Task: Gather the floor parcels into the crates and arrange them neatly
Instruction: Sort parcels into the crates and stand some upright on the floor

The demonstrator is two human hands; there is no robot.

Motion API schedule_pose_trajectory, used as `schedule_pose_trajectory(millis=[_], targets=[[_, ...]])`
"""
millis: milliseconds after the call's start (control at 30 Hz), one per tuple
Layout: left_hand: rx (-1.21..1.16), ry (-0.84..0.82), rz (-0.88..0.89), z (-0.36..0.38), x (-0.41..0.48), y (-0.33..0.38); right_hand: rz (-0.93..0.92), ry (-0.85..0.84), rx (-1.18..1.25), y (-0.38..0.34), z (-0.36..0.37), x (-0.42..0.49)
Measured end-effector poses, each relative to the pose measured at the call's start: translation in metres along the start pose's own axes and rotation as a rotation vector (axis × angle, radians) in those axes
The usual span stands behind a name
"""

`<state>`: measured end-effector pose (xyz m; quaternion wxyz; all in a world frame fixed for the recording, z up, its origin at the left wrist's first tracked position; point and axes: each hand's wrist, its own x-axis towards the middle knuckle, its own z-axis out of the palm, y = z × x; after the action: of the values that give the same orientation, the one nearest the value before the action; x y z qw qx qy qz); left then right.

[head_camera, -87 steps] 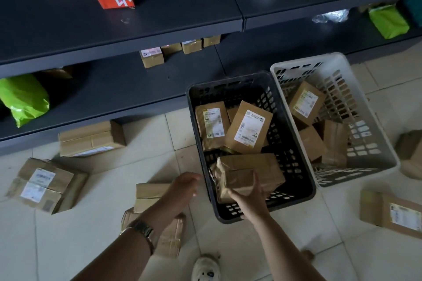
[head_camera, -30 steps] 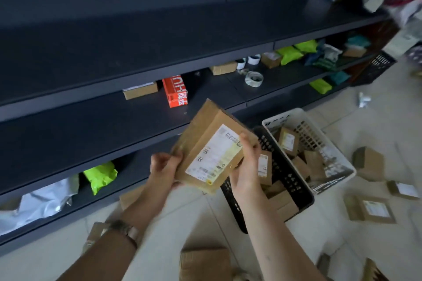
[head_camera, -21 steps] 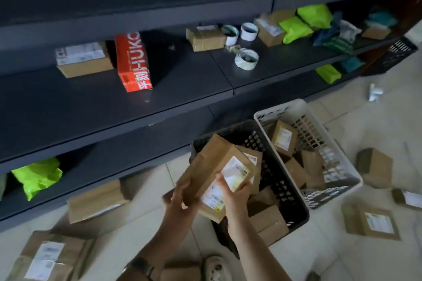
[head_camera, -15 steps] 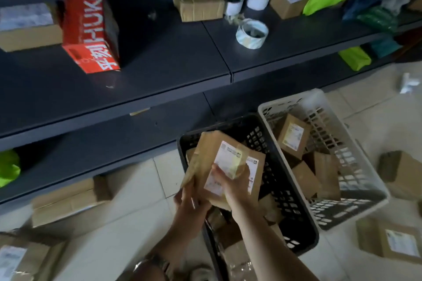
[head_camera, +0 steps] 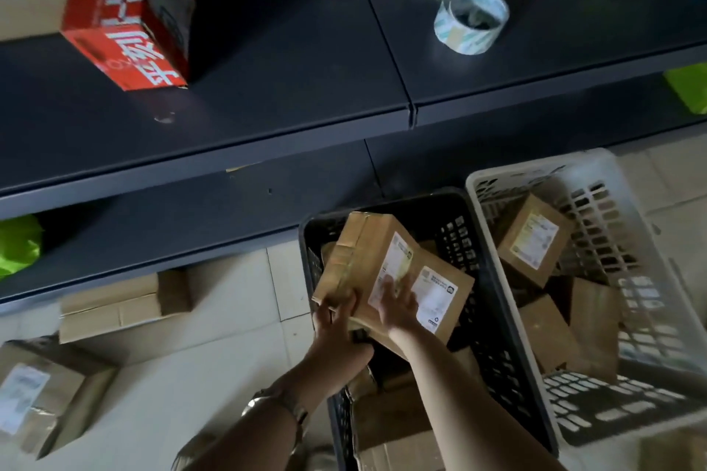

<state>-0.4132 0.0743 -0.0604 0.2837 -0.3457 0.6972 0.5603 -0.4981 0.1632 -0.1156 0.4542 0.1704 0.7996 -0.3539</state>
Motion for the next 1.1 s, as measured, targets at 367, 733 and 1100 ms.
schedule_pose_trajectory(millis=[367, 733, 1100], targets=[[-0.307, 0.213, 0.053, -0.012, 0.006, -0.016, -0.131, 0.190, -0.122, 0.022, 0.017, -0.015], [-0.592, 0.639, -0.607, -0.077, -0.108, -0.273, -0.986, 0.105, -0.396, 0.092, 0.172, -0.149], [-0.432, 0.341, -0.479, -0.091, -0.086, -0.430, 0.137, 0.210, -0.219, 0.259, 0.301, -0.087]])
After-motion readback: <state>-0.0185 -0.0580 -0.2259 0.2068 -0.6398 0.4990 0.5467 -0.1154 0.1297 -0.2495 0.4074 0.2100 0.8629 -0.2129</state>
